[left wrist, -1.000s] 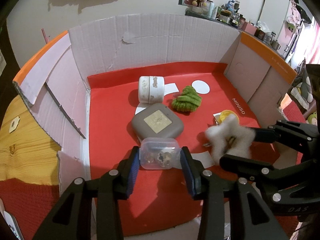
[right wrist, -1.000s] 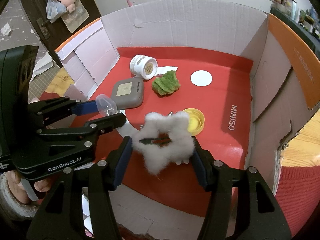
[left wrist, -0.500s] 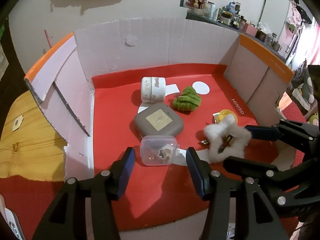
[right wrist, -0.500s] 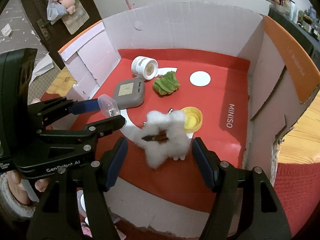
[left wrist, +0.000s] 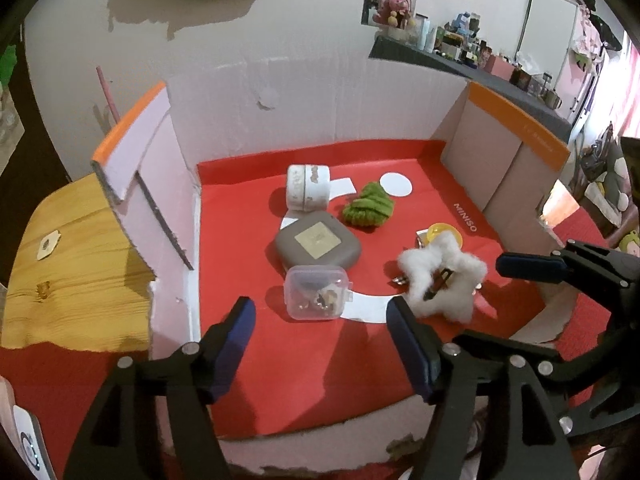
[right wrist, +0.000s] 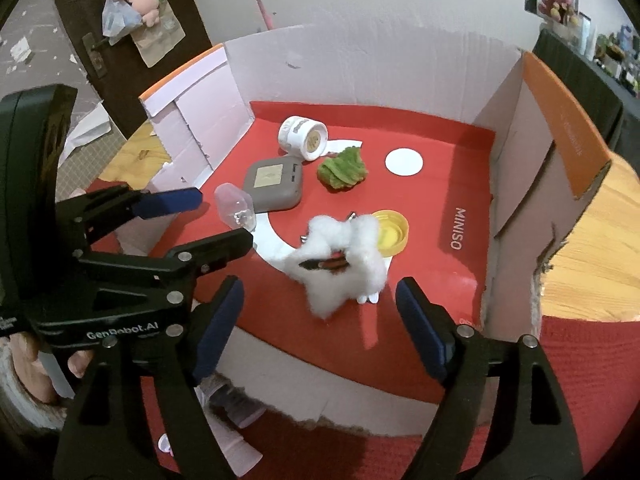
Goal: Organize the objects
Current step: 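Lower both items onto the red box floor and open both tools, then withdraw both open tools from the box toward the bottles on the cloth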
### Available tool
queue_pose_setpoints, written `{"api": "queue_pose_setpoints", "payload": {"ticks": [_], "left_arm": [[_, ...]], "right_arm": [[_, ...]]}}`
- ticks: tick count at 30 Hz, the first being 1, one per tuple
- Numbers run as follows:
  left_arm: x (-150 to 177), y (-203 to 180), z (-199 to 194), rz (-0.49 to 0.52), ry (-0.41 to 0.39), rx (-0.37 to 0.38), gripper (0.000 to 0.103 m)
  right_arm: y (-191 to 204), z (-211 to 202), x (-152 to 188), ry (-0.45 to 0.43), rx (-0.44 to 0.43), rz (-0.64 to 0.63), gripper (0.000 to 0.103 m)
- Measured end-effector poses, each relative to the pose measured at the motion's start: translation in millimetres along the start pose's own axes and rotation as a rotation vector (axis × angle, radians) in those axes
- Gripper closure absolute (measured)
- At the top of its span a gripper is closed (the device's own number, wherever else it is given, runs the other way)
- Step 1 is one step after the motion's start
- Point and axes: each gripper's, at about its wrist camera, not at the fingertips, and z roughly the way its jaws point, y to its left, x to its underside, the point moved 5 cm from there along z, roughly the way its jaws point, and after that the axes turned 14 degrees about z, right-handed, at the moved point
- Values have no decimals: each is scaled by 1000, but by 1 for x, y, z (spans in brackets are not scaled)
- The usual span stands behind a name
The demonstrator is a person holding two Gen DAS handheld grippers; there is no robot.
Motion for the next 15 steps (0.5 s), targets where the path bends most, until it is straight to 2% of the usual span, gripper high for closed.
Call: {"api": "queue_pose_setpoints", "payload": {"ticks": [11,15], "left_arm": [[3,-1,-14,-13,-26,-14,25],[5,-2,-20,-15,-35,-24,22]], "right_arm": [[-2,-14,9,-25,17,4,18],[-1,-18,11,-24,-2,15,11]]}}
